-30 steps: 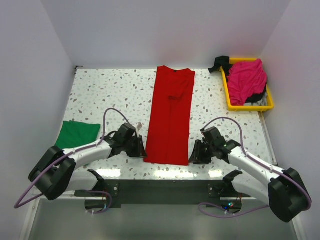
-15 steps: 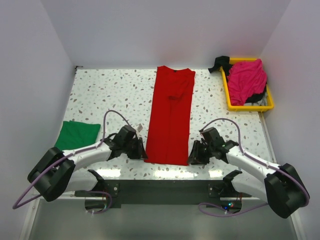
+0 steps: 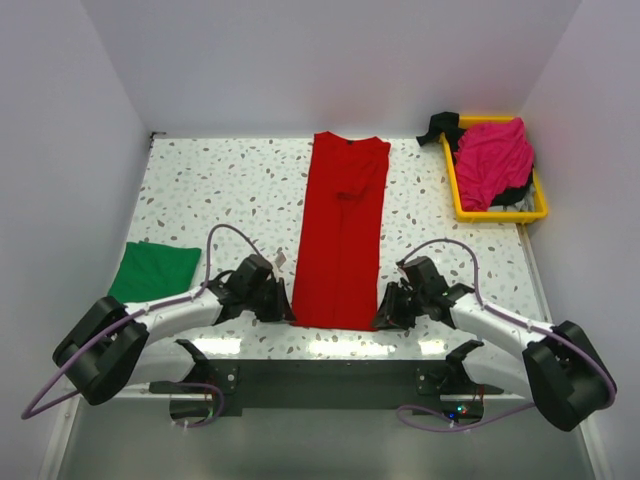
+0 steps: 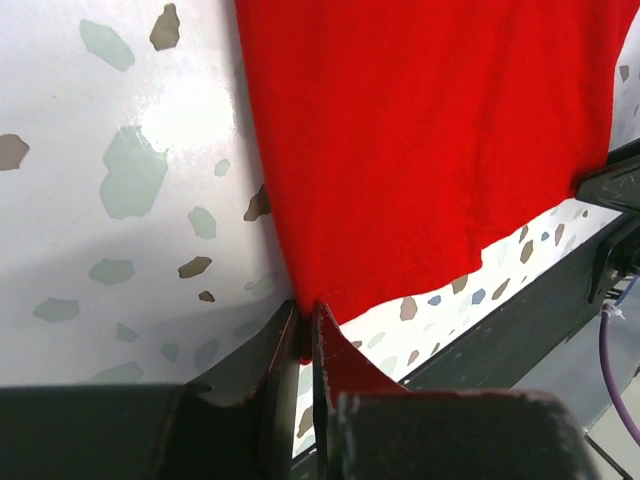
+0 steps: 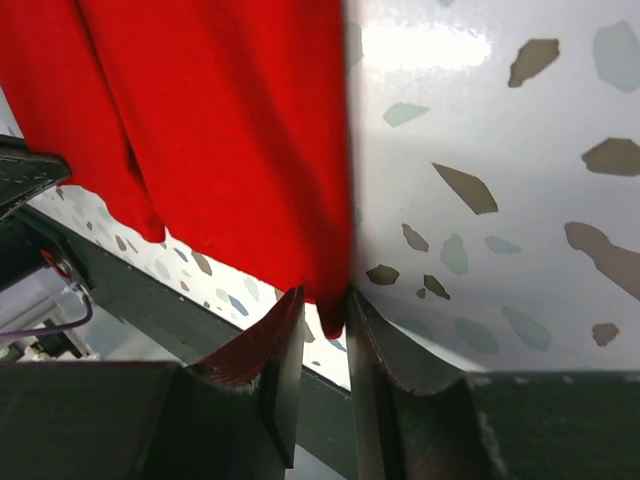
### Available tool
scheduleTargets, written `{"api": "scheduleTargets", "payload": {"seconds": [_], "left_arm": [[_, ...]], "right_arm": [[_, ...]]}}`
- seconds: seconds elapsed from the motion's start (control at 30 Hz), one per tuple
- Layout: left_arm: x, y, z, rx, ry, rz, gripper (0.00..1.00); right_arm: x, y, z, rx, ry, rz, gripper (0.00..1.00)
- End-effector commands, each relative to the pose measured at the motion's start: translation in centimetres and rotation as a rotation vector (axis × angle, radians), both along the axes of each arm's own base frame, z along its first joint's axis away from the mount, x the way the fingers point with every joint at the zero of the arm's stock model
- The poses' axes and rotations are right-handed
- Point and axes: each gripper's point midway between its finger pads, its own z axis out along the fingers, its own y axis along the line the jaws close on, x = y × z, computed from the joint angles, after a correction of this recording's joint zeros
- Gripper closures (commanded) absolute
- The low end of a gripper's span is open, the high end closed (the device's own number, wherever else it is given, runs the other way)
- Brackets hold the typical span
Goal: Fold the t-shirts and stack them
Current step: Fold the tshirt
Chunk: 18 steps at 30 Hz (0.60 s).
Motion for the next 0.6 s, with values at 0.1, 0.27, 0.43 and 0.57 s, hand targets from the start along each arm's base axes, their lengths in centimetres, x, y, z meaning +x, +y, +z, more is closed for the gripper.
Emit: {"api": "scheduleTargets", "payload": {"seconds": [0.1, 0.27, 0.43, 0.57], "left_arm": [[-2.8, 2.8, -2.9, 0.136, 0.094, 0.003, 0.89], [-1.6, 1.9, -1.2, 0.106, 0.045, 0.000, 0.97], [0.6, 0.9, 1.1, 0.096, -0.027, -0.002, 1.00], [3.7, -1.1, 4.1, 0.067, -0.120, -0.005, 1.00]], "right_arm": [[0.1, 0.2, -0.5, 0.018, 0.004, -0.018, 0.80], [0.3, 0.0, 0.5, 0.001, -0.019, -0.012, 0.93], [2.0, 0.2, 3.4, -0.003, -0.105, 0.003, 0.96], [3.6, 0.5, 5.1, -0.015, -0.158, 0.006, 0.96]]}}
